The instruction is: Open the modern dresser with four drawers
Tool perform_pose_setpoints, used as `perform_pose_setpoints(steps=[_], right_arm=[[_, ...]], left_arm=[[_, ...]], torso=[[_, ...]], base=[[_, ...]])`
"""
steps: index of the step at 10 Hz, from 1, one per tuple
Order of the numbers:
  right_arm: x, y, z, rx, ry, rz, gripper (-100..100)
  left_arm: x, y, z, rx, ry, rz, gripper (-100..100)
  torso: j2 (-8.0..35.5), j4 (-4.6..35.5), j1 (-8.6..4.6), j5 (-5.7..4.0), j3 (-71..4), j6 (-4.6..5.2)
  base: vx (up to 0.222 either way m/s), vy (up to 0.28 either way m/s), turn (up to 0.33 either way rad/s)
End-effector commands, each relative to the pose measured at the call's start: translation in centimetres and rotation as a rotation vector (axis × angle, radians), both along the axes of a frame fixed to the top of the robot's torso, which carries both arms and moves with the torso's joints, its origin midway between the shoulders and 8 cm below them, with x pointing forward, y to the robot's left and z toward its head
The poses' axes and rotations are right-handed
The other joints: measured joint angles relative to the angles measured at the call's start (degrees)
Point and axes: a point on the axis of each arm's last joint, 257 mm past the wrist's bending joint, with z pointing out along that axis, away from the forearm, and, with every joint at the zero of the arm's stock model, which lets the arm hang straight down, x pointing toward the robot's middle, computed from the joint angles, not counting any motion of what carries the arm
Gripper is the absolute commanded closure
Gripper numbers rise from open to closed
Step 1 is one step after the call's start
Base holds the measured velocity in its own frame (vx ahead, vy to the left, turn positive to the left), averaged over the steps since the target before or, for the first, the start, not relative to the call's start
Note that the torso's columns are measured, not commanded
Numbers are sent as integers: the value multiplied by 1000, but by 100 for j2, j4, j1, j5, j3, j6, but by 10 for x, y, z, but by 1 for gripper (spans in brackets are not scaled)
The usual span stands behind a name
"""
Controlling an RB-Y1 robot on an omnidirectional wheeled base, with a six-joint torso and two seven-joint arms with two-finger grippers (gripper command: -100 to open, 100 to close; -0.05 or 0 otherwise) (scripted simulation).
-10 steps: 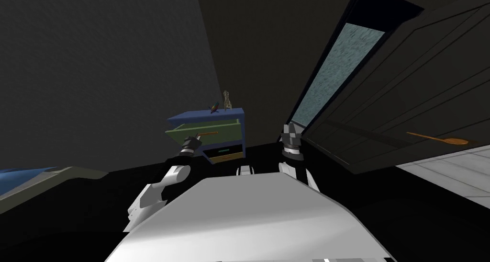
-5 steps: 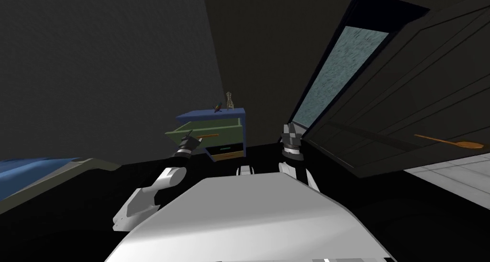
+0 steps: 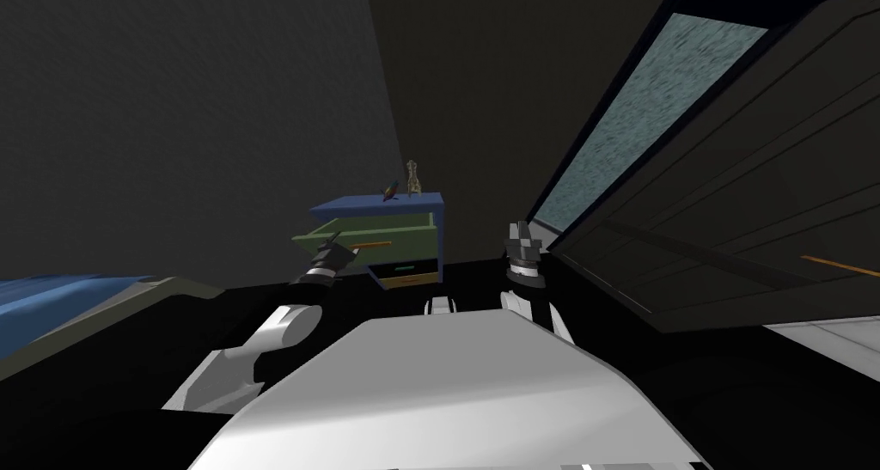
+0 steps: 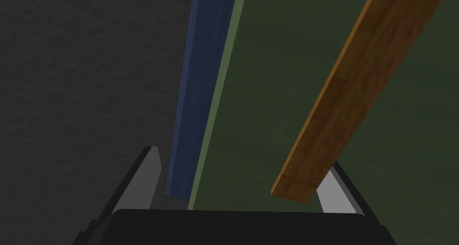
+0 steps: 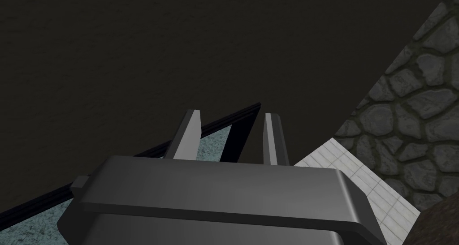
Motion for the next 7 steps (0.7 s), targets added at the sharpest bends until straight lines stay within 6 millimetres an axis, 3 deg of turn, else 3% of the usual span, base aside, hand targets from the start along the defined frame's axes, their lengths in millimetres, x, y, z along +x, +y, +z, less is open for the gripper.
perform_pose_setpoints(steps=[1, 2, 7], right_arm=[[0, 0, 0, 0, 0, 0, 0], [0, 0, 0, 0, 0, 0, 0], [0, 0, 0, 0, 0, 0, 0]], left_arm=[[-2, -3, 3, 0, 6, -6, -100], [-3, -3, 1, -1, 11, -6, 0], [-3, -2, -4, -4, 25, -2, 0]], torso=[[5, 8, -13, -10, 1, 1], [7, 0, -11, -2, 5, 3], [-20, -17, 7, 12, -10, 1]], base=[[25, -1, 17], [6, 2, 0], [0, 0, 0]])
